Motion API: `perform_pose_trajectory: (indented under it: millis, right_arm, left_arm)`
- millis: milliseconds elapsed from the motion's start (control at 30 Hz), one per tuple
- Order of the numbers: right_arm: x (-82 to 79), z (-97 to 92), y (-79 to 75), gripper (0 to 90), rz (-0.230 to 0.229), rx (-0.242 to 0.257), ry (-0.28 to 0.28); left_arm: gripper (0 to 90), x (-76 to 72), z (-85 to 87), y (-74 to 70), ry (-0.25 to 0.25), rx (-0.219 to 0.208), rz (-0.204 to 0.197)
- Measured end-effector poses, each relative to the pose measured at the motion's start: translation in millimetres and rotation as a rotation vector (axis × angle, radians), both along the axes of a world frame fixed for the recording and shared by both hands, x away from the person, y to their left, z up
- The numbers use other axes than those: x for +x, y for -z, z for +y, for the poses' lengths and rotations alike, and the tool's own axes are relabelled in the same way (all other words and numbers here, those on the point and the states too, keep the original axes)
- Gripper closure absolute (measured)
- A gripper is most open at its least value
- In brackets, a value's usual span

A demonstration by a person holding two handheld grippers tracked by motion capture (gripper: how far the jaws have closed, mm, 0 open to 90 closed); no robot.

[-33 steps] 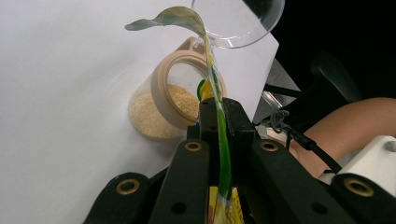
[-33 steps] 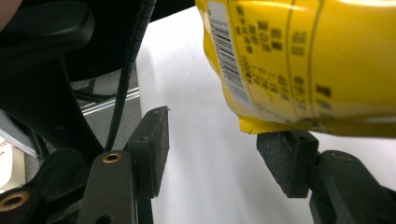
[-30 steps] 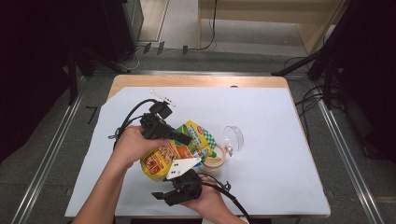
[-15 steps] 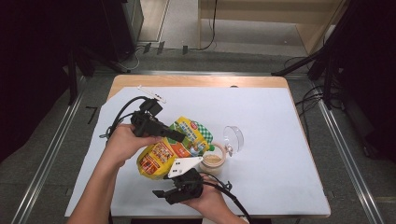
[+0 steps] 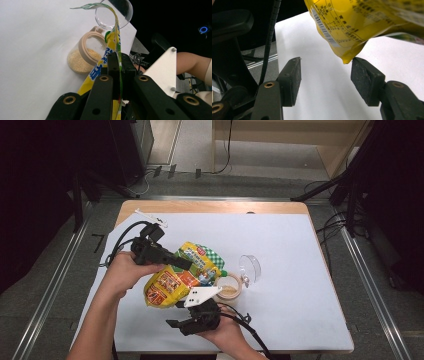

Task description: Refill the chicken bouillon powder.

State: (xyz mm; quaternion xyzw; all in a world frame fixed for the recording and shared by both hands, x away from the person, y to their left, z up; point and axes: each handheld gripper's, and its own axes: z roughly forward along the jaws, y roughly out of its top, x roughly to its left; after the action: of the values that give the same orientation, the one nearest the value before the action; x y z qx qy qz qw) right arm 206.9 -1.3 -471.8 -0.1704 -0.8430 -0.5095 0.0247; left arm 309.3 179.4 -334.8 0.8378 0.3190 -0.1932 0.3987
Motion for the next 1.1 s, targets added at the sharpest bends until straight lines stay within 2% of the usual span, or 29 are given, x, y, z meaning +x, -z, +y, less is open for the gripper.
perform_pose_trajectory:
  millis: [133, 500, 767, 900, 1100]
  right_arm:
    - [0.7, -1.9, 0.0, 42.9, -0.001, 0.001, 0.007]
    - [0.3, -4.3, -2.6, 43.0, -0.007, 0.018, 0.001]
    - [2.4, -9.6, -9.7, 42.8, -0.019, 0.036, 0.009]
    - [2.8, -13.2, -13.8, 42.7, -0.001, 0.041, 0.019]
    - [3.9, -15.6, -14.0, 42.1, 0.005, 0.02, 0.031]
  left_arm:
    - [89.6, -0.2, 4.2, -1.0, 0.004, -0.011, -0.005]
    - [89.2, 4.3, 16.5, 0.3, -0.034, -0.042, -0.009]
    - [89.1, 14.9, 31.0, 4.5, -0.124, -0.1, -0.035]
    - [88.9, 22.2, 34.4, 9.3, -0.176, -0.124, -0.052]
    - [88.8, 35.0, 33.5, 17.4, -0.23, -0.147, -0.068]
